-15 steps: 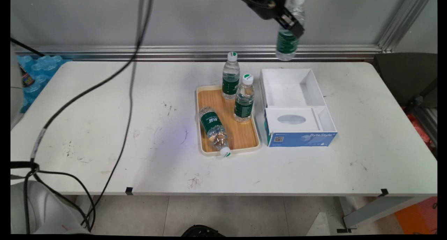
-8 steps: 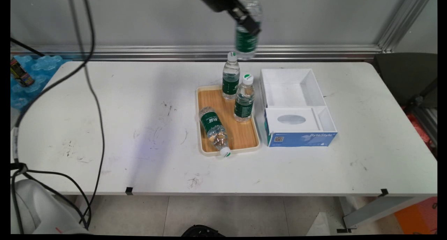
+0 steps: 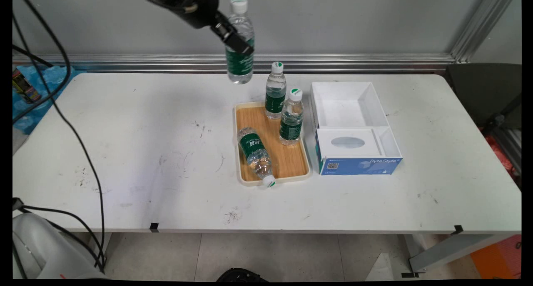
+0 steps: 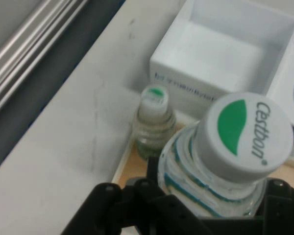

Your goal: Place the picked object on the tray

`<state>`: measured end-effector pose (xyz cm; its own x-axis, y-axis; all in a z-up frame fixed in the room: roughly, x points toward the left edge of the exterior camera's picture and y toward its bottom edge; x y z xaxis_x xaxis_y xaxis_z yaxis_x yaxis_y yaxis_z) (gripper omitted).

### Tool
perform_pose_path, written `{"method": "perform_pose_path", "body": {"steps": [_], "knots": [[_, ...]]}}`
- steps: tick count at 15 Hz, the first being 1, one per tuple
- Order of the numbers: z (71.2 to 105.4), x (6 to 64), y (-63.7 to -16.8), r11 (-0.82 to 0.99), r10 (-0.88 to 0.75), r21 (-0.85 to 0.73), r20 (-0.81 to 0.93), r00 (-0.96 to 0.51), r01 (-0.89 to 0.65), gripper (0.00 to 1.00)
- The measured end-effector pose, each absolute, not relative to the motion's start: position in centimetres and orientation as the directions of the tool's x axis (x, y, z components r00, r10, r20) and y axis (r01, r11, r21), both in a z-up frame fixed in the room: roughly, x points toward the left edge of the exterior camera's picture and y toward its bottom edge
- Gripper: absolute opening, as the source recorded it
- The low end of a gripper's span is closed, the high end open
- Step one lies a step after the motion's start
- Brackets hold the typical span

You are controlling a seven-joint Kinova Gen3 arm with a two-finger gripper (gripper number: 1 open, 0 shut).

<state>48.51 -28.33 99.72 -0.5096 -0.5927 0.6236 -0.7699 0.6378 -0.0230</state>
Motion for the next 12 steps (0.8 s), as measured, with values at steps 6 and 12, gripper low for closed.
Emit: {"method": "perform_pose_path", "body": {"steps": [6, 12], "knots": [[95.2, 50.0, -29.1, 0.643, -0.596, -0.007, 0.624, -0.506, -0.766, 0.0], [89.2, 49.7, -31.1, 0.66, -0.609, 0.022, 0.601, -0.517, -0.751, 0.0]]}}
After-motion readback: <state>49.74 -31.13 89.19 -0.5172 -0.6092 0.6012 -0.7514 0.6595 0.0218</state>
